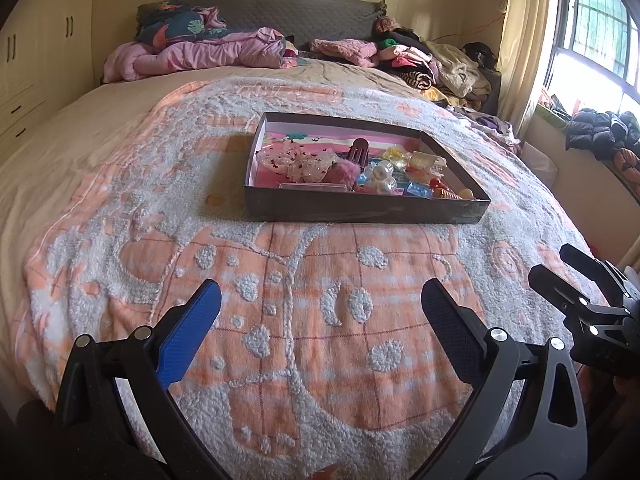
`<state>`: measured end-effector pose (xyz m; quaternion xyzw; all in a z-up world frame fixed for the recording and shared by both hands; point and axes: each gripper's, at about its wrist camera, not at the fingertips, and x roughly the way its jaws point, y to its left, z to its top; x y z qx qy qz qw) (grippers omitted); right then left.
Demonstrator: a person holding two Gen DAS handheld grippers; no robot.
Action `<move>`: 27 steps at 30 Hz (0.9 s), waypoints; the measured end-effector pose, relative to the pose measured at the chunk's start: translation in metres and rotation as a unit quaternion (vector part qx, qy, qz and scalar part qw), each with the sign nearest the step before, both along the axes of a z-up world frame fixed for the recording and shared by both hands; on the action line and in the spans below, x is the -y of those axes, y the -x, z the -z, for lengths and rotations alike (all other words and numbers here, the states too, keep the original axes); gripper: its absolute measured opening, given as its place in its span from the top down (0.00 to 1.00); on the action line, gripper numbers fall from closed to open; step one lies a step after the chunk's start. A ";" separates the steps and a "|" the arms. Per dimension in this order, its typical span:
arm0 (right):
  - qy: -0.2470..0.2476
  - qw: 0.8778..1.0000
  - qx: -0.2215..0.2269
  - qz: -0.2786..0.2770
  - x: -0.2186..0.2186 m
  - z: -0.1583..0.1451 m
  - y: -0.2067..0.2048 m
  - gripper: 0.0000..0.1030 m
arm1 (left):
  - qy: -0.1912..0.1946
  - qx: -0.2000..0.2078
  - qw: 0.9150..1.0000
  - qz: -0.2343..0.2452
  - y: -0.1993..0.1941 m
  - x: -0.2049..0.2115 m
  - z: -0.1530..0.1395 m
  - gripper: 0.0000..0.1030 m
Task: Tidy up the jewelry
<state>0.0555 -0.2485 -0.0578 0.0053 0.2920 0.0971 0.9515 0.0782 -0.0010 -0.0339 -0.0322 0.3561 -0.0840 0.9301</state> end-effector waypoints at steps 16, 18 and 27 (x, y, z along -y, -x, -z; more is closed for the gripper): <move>-0.001 1.000 0.006 0.003 0.002 -0.004 0.001 0.06 | -0.008 0.006 1.000 -0.007 0.001 -0.001 -0.006 0.11; -0.001 1.000 0.006 0.003 0.002 -0.004 0.001 0.06 | -0.008 0.007 1.000 -0.008 0.002 -0.002 -0.006 0.11; 0.001 1.000 0.016 0.004 0.002 -0.009 0.004 0.06 | -0.005 0.020 1.000 -0.006 0.004 -0.002 -0.011 0.11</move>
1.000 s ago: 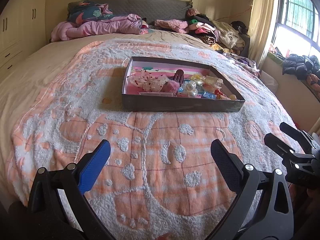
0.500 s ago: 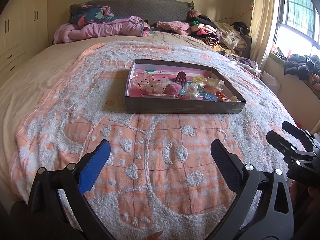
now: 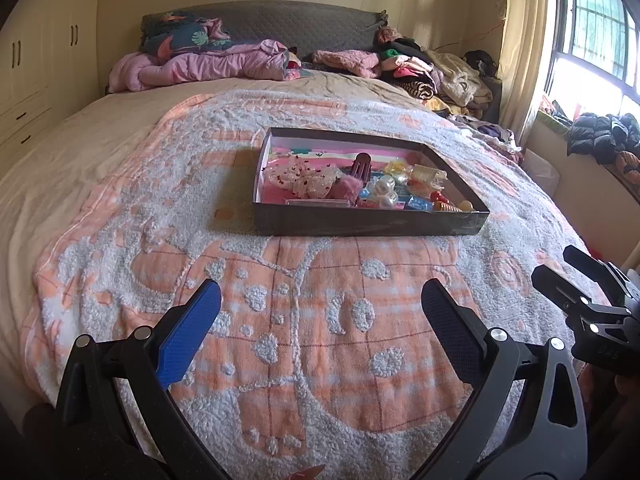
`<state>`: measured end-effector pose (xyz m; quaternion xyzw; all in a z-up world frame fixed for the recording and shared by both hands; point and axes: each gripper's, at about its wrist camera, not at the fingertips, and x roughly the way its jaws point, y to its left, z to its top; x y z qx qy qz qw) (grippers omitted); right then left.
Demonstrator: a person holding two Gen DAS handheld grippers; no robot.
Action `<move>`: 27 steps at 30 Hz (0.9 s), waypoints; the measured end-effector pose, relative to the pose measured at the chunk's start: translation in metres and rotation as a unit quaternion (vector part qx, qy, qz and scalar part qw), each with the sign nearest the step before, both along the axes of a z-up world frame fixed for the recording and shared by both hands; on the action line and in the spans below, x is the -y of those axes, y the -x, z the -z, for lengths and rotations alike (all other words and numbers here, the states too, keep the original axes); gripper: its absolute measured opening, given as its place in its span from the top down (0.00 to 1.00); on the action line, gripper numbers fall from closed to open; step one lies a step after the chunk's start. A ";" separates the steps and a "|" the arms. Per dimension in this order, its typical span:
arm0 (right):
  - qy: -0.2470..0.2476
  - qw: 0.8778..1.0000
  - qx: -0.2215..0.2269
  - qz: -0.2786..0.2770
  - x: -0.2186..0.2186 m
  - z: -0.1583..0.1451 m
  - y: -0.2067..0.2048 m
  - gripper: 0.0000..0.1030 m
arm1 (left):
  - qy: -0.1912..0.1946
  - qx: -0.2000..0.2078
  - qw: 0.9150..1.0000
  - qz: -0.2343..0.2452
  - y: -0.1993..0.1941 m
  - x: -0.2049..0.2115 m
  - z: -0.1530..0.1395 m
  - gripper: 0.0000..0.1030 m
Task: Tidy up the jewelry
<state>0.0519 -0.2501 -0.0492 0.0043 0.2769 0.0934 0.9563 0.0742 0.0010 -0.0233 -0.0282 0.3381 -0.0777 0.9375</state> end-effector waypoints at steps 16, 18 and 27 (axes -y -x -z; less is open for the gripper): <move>0.001 1.000 -0.001 0.000 -0.001 0.000 0.000 0.06 | 0.003 0.009 1.000 0.002 0.001 0.000 -0.005 0.11; 0.000 1.000 -0.001 0.000 -0.001 0.000 0.000 0.06 | 0.002 0.009 1.000 0.002 0.001 0.001 -0.006 0.11; 0.000 1.000 -0.001 -0.001 -0.001 0.001 0.001 0.06 | 0.002 0.012 1.000 0.001 0.002 0.000 -0.008 0.11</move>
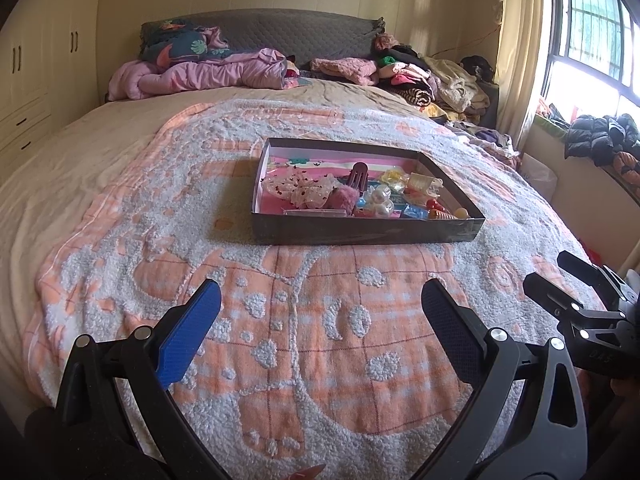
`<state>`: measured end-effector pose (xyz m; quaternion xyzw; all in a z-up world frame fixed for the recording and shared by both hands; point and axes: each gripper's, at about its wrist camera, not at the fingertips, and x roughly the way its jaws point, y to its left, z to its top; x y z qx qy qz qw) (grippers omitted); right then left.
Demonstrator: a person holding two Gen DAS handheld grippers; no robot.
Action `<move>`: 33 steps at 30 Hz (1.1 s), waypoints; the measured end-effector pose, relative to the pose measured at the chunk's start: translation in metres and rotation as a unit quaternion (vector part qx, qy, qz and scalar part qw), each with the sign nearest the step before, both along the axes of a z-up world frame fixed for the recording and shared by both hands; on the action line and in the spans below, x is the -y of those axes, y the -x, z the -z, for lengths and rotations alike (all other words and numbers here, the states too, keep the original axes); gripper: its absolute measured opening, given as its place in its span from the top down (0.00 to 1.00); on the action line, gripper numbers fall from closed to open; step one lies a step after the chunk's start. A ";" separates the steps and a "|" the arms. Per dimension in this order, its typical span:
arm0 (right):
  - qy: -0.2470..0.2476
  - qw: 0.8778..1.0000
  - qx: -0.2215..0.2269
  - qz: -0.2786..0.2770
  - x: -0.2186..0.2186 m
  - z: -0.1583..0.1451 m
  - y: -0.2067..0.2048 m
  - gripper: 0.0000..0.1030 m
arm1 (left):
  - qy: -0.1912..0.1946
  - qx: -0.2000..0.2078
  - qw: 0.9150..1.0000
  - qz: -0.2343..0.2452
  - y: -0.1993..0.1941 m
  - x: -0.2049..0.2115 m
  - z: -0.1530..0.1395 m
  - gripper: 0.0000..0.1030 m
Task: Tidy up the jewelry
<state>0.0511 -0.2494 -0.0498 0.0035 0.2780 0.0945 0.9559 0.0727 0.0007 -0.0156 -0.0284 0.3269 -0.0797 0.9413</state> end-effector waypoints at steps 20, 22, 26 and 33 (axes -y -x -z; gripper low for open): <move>0.000 1.000 0.001 -0.001 -0.001 0.000 0.000 0.06 | -0.007 0.003 1.000 -0.004 0.000 0.000 -0.002 0.11; 0.001 1.000 0.000 -0.001 -0.001 0.000 0.000 0.06 | -0.005 0.003 1.000 -0.004 0.000 0.001 -0.002 0.11; 0.001 1.000 0.001 -0.001 -0.001 0.000 0.000 0.06 | -0.007 0.004 1.000 -0.005 0.001 0.000 -0.003 0.11; 0.000 1.000 0.000 0.000 -0.001 0.000 0.000 0.06 | -0.007 0.006 1.000 -0.005 -0.001 -0.002 -0.005 0.11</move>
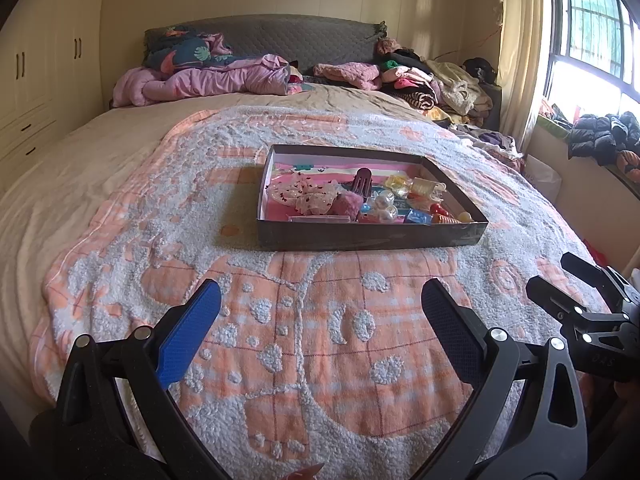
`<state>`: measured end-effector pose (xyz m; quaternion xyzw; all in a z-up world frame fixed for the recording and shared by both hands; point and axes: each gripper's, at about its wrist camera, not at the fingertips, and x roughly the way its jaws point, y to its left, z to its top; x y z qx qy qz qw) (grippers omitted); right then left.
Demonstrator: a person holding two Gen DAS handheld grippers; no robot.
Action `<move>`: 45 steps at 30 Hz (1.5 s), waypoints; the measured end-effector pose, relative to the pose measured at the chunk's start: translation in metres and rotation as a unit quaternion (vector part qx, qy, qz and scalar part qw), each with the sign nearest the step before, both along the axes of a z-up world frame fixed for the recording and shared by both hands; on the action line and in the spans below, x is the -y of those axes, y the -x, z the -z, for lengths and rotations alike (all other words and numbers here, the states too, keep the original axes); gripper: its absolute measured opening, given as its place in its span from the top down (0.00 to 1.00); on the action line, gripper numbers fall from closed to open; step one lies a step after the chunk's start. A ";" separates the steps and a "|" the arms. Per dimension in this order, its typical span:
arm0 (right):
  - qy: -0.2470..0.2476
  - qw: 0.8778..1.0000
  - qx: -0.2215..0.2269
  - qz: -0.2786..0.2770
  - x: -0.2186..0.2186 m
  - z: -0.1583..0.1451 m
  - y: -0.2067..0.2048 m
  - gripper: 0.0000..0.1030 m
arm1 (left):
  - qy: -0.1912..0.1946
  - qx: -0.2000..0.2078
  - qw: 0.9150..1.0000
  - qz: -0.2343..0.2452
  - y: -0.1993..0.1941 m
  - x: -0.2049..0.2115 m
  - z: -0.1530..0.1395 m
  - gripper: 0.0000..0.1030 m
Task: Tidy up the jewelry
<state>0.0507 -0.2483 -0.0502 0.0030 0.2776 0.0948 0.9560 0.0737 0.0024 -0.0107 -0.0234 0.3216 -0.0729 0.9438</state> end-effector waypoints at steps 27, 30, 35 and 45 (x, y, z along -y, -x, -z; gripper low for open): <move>0.001 1.000 0.001 -0.001 -0.002 -0.002 0.001 0.06 | -0.001 0.007 1.000 0.001 0.000 -0.002 -0.006 0.11; 0.003 1.000 0.002 -0.001 -0.003 -0.003 0.001 0.06 | -0.004 0.010 1.000 -0.001 -0.002 -0.003 -0.008 0.11; 0.003 1.000 0.003 -0.002 -0.003 -0.004 0.003 0.06 | -0.007 0.013 1.000 0.000 -0.003 -0.002 -0.007 0.11; 0.001 1.000 0.000 0.002 0.000 -0.004 0.001 0.06 | 0.001 0.021 1.000 -0.005 -0.003 -0.004 -0.009 0.11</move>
